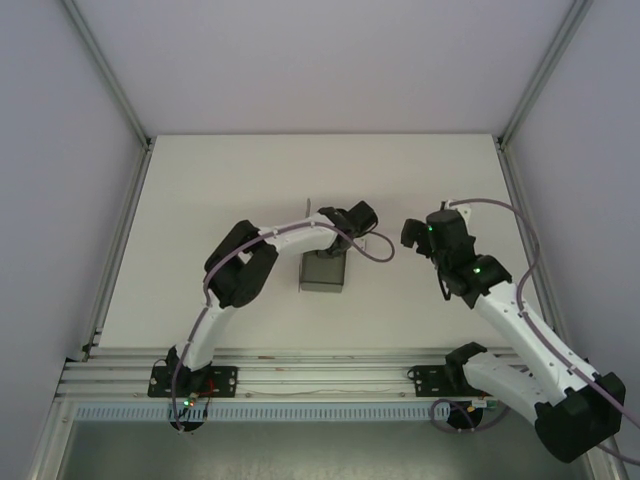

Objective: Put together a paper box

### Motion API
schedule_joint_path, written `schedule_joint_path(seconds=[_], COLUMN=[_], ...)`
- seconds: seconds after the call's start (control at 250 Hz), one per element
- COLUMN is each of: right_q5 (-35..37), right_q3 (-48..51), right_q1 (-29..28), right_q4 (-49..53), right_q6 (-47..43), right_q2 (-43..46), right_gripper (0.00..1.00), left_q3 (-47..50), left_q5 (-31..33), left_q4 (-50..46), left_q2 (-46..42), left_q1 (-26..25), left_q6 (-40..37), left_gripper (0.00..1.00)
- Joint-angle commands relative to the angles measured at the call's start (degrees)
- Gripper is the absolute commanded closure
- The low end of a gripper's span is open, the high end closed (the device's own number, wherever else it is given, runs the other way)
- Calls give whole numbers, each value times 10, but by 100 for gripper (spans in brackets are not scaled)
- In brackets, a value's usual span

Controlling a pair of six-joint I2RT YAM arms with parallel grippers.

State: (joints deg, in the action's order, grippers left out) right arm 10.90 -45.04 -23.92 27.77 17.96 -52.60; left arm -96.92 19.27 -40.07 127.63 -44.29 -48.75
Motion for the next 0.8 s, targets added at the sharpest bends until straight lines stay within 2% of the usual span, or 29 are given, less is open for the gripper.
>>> schedule_joint_path(seconds=[0.0, 0.18, 0.188, 0.228, 0.244, 0.452, 0.588, 0.752, 0.795], right_q5=[-6, -30, -30, -33, -34, -39, -48, -54, -59], right_q3=[11, 14, 14, 15, 15, 16, 16, 22, 28], right_q1=[4, 4, 4, 4, 4, 4, 4, 5, 5], right_q4=[-12, -13, -13, -14, -14, -13, -14, -13, -15], right_q6=[-5, -9, -10, -11, -12, -19, -20, -11, -8], right_q2=[22, 48, 49, 53, 55, 61, 61, 61, 62], right_gripper=[0, 0, 0, 0, 0, 0, 0, 0, 0], left_q3=[1, -23, -23, -23, -22, -10, 7, -49, -73], left_q5=[-60, -80, -82, -88, -90, -148, -160, -184, -194], left_q4=[-46, -87, -89, -94, -96, -109, -64, -91, -112], left_q2=[-17, -58, -61, -70, -75, -133, -163, -115, -92], left_q1=[3, 3, 3, 2, 2, 2, 11, 31, 36], left_q6=[3, -1, -2, -3, -3, -8, -3, 5, 6], left_gripper=[46, 32, 30, 4, 0, 0, 0, 0, 4])
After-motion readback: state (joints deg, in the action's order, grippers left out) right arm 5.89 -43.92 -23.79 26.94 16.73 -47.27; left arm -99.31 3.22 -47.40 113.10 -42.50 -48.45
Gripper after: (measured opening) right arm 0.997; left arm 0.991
